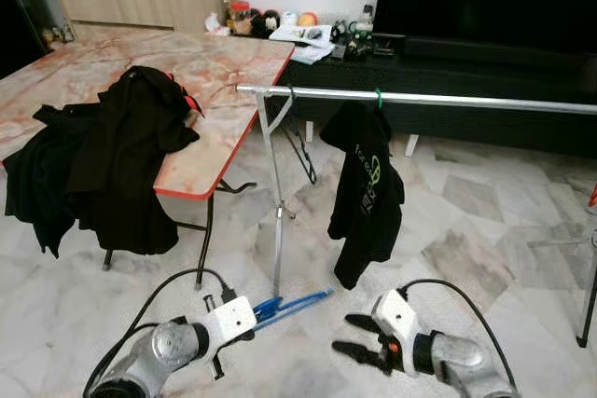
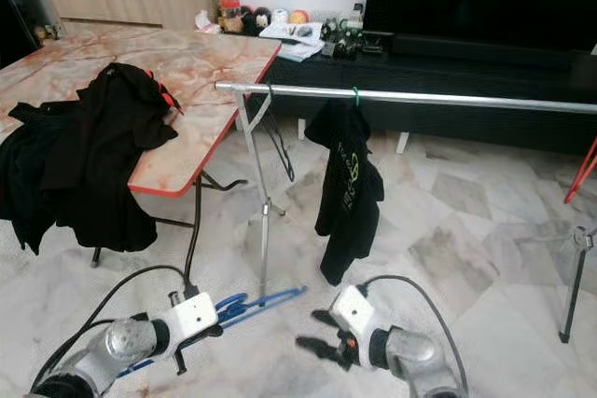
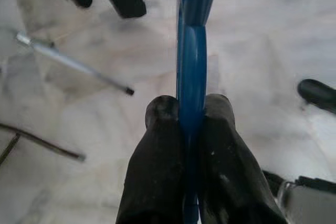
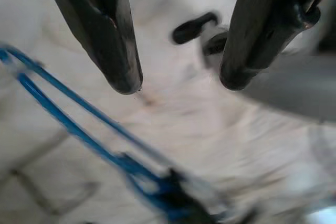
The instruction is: Hang hanger
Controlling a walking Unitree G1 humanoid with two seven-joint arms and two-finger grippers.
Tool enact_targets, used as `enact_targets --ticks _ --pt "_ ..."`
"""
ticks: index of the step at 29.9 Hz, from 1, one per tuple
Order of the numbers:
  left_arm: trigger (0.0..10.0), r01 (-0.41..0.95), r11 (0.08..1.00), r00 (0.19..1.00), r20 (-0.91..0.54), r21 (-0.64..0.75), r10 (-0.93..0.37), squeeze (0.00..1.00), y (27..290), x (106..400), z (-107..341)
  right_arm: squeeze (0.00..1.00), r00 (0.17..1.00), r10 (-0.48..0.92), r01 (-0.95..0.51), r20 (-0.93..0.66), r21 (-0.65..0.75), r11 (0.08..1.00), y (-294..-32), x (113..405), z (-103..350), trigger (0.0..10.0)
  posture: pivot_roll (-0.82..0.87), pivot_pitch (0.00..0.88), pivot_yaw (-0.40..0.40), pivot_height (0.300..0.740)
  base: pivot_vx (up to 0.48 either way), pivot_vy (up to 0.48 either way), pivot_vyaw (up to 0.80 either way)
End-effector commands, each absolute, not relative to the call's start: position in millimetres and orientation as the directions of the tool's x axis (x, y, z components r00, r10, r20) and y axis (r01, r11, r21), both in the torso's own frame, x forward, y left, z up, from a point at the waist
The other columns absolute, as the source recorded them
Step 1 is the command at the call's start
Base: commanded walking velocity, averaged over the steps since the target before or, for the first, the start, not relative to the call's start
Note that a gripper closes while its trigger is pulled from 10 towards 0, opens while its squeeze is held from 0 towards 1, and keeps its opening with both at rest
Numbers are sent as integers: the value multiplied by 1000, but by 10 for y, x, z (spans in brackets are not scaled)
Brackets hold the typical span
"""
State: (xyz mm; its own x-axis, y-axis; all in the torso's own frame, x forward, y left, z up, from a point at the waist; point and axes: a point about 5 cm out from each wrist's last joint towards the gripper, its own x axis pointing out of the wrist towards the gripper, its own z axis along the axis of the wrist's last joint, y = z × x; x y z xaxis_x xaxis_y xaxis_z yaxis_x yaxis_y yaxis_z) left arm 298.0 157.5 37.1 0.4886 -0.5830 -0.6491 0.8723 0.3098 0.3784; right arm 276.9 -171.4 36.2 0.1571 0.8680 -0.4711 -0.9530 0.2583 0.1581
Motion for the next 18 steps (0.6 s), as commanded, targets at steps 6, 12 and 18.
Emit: enact_targets --ticks 6,12,18 --pt "10000 934 44 304 -725 354 -618 0 1364 2931 609 0 -46 885 -983 -464 176 41 -1683 2825 583 10000 28 0 -10 740 0 0 0" --pt "10000 933 -21 266 -728 359 -632 0 1240 2879 760 0 18 893 -989 -449 124 82 -1584 2909 610 10000 36 0 -19 740 0 0 0" --pt "10000 921 -69 254 -725 383 -640 0 1083 2839 972 0 90 888 -991 -451 43 123 -1472 2940 578 10000 46 0 -31 740 0 0 0"
